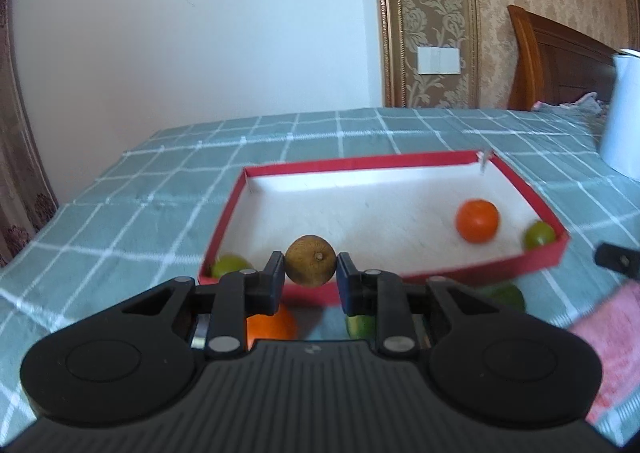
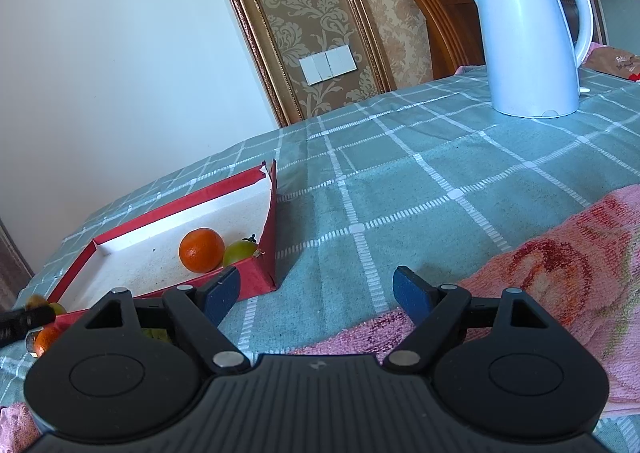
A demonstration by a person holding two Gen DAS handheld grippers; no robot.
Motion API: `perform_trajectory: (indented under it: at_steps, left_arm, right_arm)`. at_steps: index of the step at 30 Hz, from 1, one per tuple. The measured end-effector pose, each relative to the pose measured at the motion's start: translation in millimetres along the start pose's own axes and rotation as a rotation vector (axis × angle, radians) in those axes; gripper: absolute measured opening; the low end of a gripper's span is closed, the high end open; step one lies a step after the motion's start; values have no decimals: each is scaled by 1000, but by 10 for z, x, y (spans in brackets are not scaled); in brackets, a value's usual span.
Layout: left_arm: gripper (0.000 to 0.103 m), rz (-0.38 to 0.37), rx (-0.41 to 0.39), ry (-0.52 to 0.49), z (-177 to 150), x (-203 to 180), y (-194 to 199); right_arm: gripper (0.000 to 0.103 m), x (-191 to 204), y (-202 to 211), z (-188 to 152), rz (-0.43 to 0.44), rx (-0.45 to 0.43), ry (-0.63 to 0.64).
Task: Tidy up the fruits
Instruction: 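Carry the kiwi into the tray and open the left tool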
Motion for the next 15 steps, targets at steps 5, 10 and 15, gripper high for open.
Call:
perform_trajectory:
  at_steps: [5,10,15]
  left_arm:
    - [24,38,9,4,131,66,-272]
    - [24,55,33,30,166,151,-503]
    - [25,60,55,49,135,213,-661]
  right_arm:
    - [84,2,-9,-4,5,5,0]
    - [84,-10,-16,1,13,13,-1]
    - [84,-20,-24,4,20,19,-5]
Point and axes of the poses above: each gripper's, at about its wrist camera, not at the fingertips, and y roughly against the way its jaws point, x to its left, z to its top, the point moved 1 cm from there along -y, roughly the way its jaws point, and after that the axes turned 6 degrees about -z, right-handed, at the moved point
